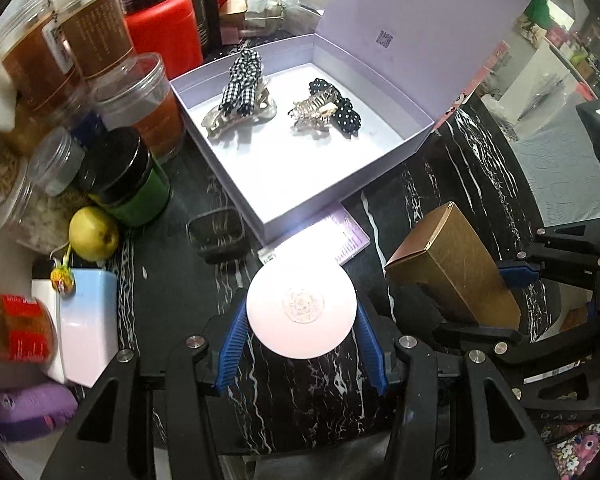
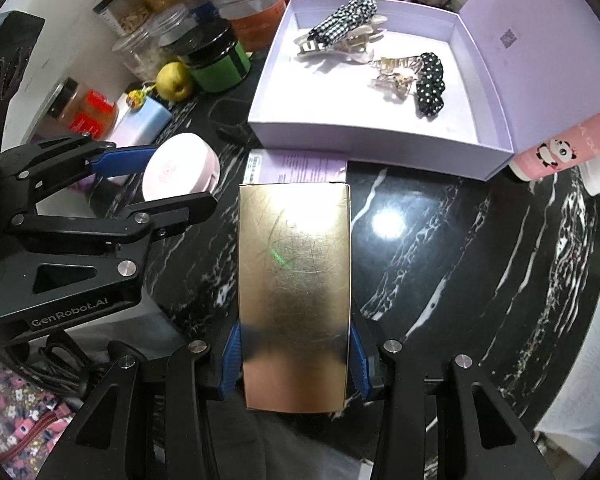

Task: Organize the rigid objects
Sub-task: 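Lift and carry the gold case and pink compact toward the lavender box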

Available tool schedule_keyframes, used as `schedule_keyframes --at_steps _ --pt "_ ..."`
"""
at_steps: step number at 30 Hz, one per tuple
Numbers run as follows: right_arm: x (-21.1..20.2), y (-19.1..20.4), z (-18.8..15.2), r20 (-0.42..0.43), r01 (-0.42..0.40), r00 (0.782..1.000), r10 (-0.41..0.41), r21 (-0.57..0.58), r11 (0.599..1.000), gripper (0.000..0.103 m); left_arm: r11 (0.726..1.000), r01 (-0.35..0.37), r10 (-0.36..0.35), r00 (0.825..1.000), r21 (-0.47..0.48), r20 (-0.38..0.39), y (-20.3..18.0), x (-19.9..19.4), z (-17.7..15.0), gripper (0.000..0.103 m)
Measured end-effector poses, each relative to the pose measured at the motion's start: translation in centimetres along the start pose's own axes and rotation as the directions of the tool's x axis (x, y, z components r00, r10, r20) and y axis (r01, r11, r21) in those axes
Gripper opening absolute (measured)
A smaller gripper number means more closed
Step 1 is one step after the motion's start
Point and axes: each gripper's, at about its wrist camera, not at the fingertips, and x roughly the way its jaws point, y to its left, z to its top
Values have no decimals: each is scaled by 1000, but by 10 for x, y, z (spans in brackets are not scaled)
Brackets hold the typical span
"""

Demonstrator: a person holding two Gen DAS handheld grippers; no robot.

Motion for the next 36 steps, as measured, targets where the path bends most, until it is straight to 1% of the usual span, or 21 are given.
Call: schedule_keyframes --at_steps 19,36 --pt "-4 -14 40 14 28 999 -29 56 998 44 997 37 -37 999 62 1 13 10 48 50" --pt "-2 -38 87 22 28 999 -30 83 996 44 996 50 -50 999 69 -12 29 29 95 50"
